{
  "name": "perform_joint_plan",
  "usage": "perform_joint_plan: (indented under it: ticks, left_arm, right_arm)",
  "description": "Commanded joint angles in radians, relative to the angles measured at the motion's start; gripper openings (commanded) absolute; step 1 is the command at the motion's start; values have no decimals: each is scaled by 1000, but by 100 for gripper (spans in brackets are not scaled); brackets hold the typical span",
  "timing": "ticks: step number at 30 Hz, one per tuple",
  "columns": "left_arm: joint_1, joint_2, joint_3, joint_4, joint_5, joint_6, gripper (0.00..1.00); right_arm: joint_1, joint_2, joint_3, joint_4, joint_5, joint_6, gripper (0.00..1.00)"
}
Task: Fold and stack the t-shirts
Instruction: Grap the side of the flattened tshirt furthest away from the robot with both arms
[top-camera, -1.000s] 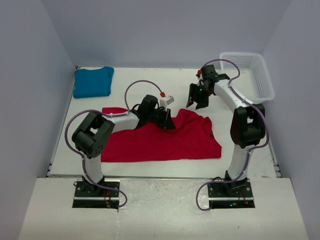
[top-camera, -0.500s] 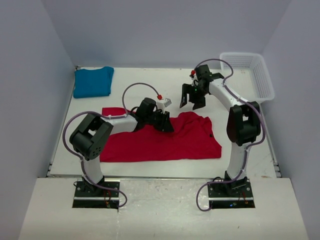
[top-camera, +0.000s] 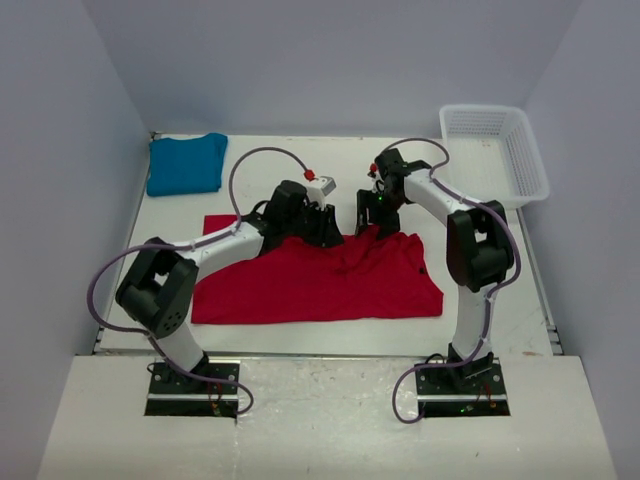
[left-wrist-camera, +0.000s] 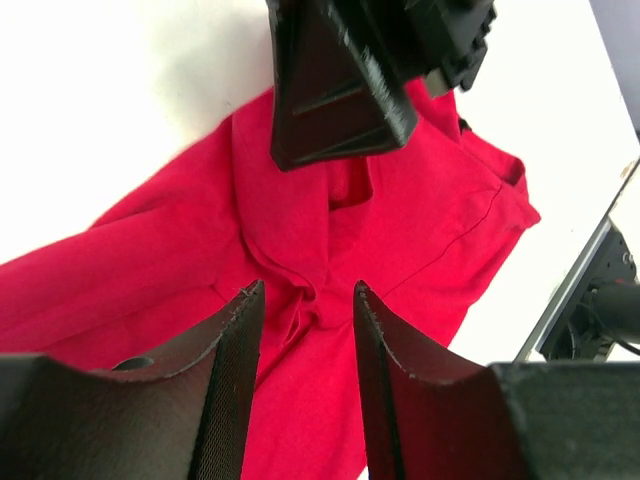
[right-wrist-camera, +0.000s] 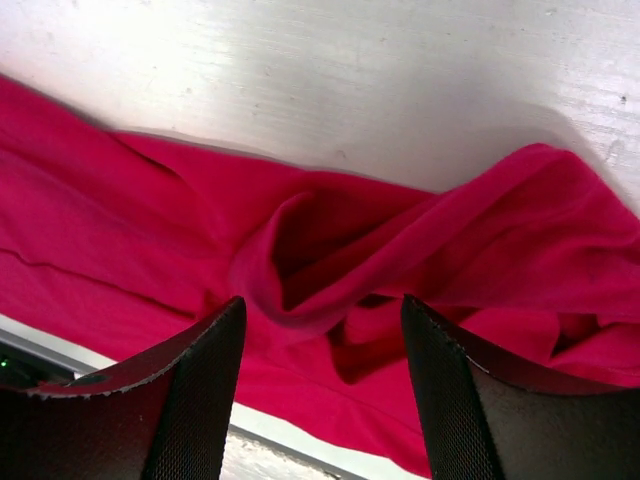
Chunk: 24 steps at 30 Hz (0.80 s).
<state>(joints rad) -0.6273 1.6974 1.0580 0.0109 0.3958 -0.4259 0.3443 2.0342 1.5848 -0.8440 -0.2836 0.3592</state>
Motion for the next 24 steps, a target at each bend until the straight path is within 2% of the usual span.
perform_joint_plan:
  ticks: [1,2,4,6,7,10,11,14,19,23,24]
  left_arm:
    - [17,-76,33,-54,-35,3,43]
    - [20,-82,28,-51,-32,1,43]
    - [26,-105,16,-48,-15,-1,43]
    - [28,-122,8,-48,-14,4,43]
    - [31,-128,2,-48,-12,7,43]
    - [46,-136,-9,-64,-11,21,43]
    - [57,-136,-13,-68,-9,24,43]
    - [69,-142,-32,-60,5,27,43]
    - [74,-142,-46,-52,12,30,43]
    - [77,-131,-52,-40,28,29,43]
    - [77,-131,-52,-40,32,29,43]
  right_arm:
    - [5,-23,-3,-1,53,17,64]
    - [4,-17,3,-6,63,18,64]
    - [4,-3,20,-23,72,18,57]
    - [4,15,44,-30,75,20,45]
    - [4,17,49,-35,81,26,29]
    - [5,3,44,-26,84,30,4]
    - [4,1,43,-29,84,30,0]
    - [5,-28,6,-21,95,47,0]
    - [13,-184,-156,40,110,83,0]
    - [28,-293,-328,95,127,113,4]
    - [41,-311,-354,100,127,122,9]
